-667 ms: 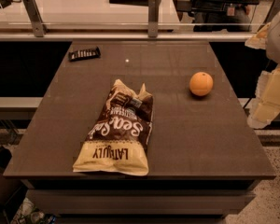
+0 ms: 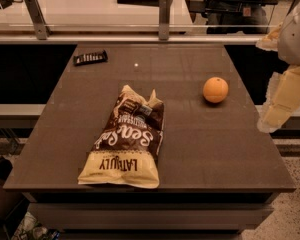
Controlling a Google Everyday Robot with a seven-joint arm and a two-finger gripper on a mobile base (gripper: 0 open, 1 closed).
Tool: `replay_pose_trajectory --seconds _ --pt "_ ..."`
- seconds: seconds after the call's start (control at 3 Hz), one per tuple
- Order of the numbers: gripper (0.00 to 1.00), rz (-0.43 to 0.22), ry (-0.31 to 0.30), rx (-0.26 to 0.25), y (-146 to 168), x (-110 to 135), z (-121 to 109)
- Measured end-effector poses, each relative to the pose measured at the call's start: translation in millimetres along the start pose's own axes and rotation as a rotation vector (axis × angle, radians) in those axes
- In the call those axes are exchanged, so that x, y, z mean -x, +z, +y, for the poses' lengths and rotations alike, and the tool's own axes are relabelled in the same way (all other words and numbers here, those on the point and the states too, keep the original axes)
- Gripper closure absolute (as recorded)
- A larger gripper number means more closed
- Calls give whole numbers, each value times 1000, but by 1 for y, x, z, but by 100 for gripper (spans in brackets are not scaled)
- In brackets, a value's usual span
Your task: Move brown chip bag near rxbar chocolate
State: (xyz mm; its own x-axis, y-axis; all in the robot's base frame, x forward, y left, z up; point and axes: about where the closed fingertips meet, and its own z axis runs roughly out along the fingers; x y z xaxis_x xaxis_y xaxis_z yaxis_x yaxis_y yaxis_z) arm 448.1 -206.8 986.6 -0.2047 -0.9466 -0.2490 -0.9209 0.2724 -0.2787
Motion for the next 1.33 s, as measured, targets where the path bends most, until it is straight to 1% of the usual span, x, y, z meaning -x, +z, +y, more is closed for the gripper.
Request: replay_pose_trajectory --seconds 0.33,0.67,1.0,1.33 --pt "0 -69 -5 37 24 26 -12" --pt "0 -119 -23 86 55 59 -17" --pt "0 -141 -33 129 81 91 -5" --pt "0 -125 -41 150 98 118 14"
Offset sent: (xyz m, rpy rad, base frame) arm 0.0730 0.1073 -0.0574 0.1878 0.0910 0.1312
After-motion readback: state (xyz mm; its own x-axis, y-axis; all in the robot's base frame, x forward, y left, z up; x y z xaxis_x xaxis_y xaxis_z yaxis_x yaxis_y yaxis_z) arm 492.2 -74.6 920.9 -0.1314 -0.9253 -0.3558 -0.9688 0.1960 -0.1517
